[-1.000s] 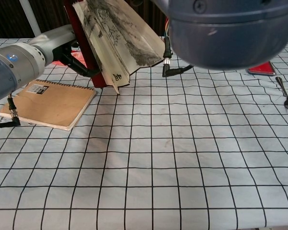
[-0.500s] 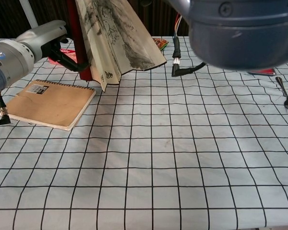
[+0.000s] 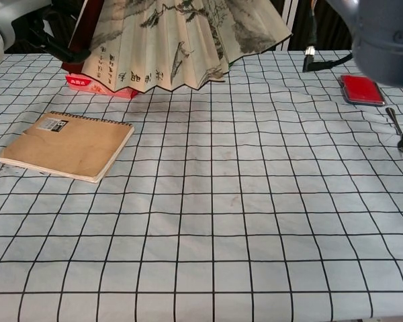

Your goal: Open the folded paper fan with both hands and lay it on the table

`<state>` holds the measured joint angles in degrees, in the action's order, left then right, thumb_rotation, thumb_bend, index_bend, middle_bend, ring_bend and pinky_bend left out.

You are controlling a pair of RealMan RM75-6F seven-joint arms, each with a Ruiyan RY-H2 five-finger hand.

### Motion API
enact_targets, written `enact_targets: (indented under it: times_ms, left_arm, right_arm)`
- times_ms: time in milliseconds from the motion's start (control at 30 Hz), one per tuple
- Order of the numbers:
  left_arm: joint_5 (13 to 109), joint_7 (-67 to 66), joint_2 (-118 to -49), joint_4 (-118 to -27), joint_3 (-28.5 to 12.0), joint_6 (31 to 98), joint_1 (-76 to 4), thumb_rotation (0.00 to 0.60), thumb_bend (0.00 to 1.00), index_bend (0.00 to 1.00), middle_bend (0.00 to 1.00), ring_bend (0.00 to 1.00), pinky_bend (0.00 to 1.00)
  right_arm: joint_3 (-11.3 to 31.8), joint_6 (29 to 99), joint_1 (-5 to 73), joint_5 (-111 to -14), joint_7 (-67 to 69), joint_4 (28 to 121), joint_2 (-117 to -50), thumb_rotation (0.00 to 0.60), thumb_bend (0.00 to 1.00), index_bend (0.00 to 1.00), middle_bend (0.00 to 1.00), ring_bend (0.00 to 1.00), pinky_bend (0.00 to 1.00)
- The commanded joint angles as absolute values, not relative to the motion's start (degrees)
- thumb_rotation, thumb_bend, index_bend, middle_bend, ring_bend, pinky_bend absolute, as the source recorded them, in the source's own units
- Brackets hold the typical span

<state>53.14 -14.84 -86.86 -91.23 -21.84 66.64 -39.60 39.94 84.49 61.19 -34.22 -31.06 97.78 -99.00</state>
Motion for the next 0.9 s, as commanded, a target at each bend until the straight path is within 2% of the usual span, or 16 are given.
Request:
enact_targets:
  times_ms: [33,133,267,900]
  left_arm:
    - [53.36,-14.84,-86.22,-91.62,-22.04,66.91,-39.52,0.600,0.51,0.63,0.12,0.00,0.00]
    - [53.75,-15.21,-85.47,-91.32,-22.01,67.23,-39.58,0.600,0.51,0.63,0.12,0.00,0.00]
    - [55.05,-15.30,-85.36,-90.39,-21.79,67.99,-39.78,0.600,0.51,0.63,0.12,0.00,0.00]
    - [55.98,-15.85,-88.49,-89.40,-21.72,69.29,-41.44,0.600,0.51,0.63,0.12,0.00,0.00]
  right_arm:
    - [36.92,83.98,59.07,-37.93,-30.37,96.26,-96.85,0.600,0.92,0.90,0.93,0.98,0.94]
    - [33.71,84.21,56.16,-41.57,-28.90,94.59,-94.80,0.600,0.92,0.90,0.93,0.98,0.94]
    - [31.68,84.49,53.73,-44.45,-26.96,92.55,-93.51,0.600,0.92,0.90,0.93,0.98,0.94]
    - [29.06,83.85,47.48,-47.89,-22.62,89.82,-90.77,0.600,0.92,0.90,0.93,0.98,0.94]
